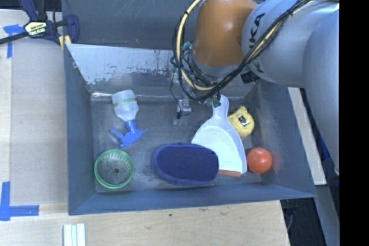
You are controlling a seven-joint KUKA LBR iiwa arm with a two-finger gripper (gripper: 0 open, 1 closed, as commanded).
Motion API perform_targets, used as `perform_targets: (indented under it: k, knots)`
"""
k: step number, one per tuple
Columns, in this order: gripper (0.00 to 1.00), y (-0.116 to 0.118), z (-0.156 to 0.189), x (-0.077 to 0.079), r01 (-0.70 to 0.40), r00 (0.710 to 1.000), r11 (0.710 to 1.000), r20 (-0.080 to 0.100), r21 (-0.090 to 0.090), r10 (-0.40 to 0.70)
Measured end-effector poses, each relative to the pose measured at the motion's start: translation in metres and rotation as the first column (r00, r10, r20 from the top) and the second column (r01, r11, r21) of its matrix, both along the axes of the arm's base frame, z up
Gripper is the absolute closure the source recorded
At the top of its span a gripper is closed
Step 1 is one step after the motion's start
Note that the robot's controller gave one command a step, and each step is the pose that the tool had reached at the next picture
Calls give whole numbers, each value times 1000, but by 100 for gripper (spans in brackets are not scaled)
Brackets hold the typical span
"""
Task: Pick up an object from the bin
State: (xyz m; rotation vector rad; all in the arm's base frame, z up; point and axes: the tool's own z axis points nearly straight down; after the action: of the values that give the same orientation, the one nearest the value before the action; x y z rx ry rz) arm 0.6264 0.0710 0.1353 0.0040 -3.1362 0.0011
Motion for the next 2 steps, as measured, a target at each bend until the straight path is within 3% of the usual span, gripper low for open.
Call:
perform_targets:
  k: [1,2]
  knots:
    - [0,-63,9,-3,-28,1000,1000,0,-3,28]
    - [0,-107,-16,-38,-93,996,996,-2,-5,93]
